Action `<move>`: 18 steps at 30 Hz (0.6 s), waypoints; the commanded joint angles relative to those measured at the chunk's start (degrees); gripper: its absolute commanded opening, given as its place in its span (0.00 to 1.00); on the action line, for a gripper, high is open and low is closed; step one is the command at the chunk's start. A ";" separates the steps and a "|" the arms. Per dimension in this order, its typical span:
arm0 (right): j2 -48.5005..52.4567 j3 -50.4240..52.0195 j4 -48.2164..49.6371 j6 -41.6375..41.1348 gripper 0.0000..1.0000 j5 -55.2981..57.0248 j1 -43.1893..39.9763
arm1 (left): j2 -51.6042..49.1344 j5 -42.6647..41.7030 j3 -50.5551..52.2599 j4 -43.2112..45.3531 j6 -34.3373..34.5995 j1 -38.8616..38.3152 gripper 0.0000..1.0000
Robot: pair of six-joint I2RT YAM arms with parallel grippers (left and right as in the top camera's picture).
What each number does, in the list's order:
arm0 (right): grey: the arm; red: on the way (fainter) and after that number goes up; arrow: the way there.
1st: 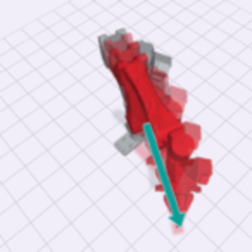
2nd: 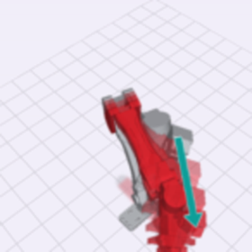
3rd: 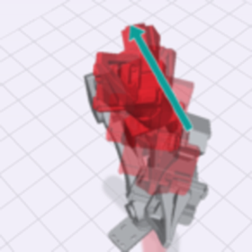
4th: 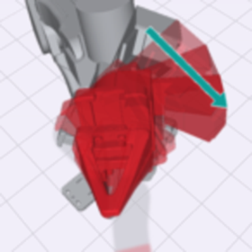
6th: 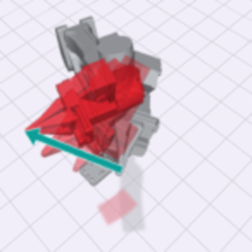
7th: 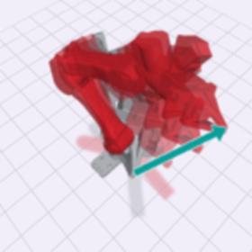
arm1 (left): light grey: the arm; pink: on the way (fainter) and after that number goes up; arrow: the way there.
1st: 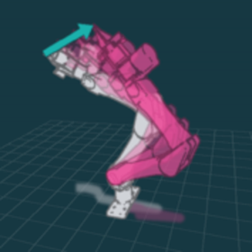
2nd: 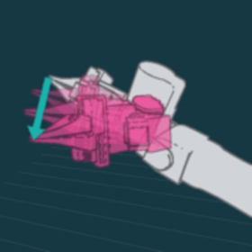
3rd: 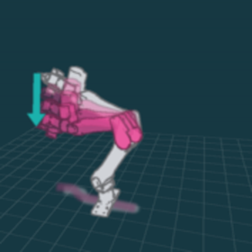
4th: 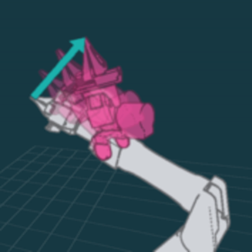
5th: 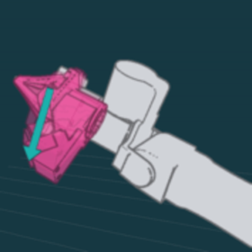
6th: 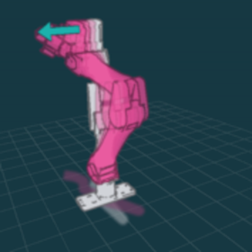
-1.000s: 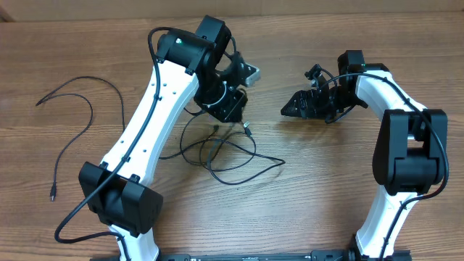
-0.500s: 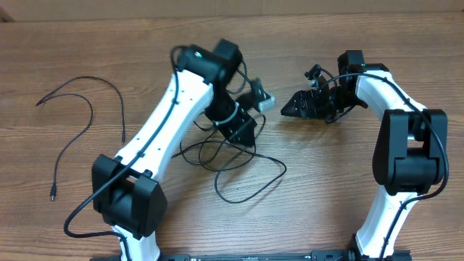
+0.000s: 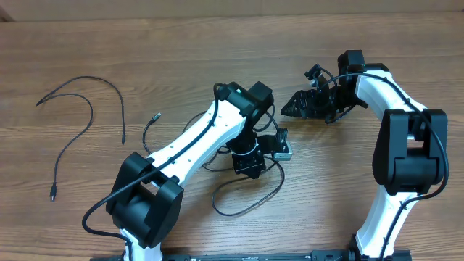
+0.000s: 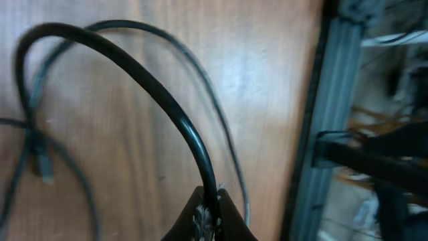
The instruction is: Untangle cables
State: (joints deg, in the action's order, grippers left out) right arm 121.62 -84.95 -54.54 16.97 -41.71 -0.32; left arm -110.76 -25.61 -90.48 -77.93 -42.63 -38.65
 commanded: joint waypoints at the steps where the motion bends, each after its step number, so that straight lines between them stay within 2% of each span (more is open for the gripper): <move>1: 0.74 0.20 0.33 0.66 1.00 -0.33 0.26 | 0.39 5.68 -0.37 0.63 -1.92 -0.07 0.04; 4: 0.74 0.20 0.39 0.66 1.00 -0.33 0.26 | 0.42 6.40 -2.19 -1.20 -1.14 -0.24 0.04; 8: 0.74 0.20 0.55 0.66 1.00 -0.33 0.26 | 0.42 8.20 -6.25 -4.63 3.30 -1.27 0.04; 13: 0.74 0.20 0.94 0.66 1.00 -0.35 0.26 | 0.44 10.60 -11.89 -8.00 3.65 -3.52 0.04; 18: 0.74 0.20 0.92 0.66 1.00 -0.33 0.26 | 0.50 18.86 -13.38 -7.61 3.67 -5.68 0.04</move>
State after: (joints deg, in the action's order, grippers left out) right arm 121.62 -84.95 -53.95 16.97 -41.74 -0.34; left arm -110.76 -13.21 -102.43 -85.73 -39.77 -43.29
